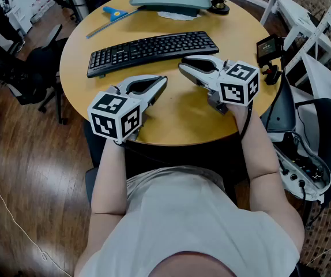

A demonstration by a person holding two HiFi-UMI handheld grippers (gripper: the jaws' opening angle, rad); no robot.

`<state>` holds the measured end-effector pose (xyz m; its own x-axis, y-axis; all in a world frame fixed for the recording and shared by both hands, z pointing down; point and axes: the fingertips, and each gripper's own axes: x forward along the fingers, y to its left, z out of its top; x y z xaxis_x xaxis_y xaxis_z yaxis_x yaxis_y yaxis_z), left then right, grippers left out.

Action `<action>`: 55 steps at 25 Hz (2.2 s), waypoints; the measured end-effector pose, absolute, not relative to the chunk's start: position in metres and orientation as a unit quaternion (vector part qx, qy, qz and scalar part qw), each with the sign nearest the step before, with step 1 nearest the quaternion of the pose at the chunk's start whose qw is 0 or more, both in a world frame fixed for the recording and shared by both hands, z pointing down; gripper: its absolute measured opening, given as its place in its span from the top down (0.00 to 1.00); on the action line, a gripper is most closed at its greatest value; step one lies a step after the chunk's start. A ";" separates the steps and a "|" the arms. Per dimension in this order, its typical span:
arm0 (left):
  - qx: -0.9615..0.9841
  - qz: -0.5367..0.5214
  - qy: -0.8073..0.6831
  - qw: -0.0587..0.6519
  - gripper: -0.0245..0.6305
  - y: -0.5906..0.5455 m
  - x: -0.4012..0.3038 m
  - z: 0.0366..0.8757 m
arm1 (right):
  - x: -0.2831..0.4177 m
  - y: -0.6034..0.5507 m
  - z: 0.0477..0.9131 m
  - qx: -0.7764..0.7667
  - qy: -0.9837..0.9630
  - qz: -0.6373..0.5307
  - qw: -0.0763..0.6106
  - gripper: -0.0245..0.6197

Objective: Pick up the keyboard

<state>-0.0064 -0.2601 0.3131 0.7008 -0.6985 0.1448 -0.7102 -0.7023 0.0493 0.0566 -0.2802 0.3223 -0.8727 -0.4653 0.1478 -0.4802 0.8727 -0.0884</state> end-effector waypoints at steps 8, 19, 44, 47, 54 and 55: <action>0.923 0.062 -0.376 0.048 0.96 -0.266 0.002 0.314 | 0.065 -0.283 0.320 0.254 -0.964 0.061 0.058 0.81; 0.905 0.055 -0.419 0.046 0.96 -0.266 -0.018 0.310 | 0.056 -0.282 0.320 0.249 -0.965 0.062 0.062 0.85; 0.880 0.055 -0.469 0.059 0.96 -0.273 -0.042 0.312 | 0.052 -0.363 0.384 0.253 -0.674 -0.402 0.566 0.63; 0.880 0.055 -0.469 0.059 0.96 -0.272 -0.042 0.312 | 0.052 -0.369 0.387 0.277 -0.650 -0.412 0.576 0.69; 0.880 0.055 -0.468 0.058 0.96 -0.273 -0.042 0.312 | 0.072 -0.378 0.387 0.349 -0.605 -0.400 0.593 0.72; 0.880 0.055 -0.469 0.058 0.96 -0.273 -0.042 0.312 | 0.072 -0.378 0.387 0.353 -0.607 -0.395 0.593 0.73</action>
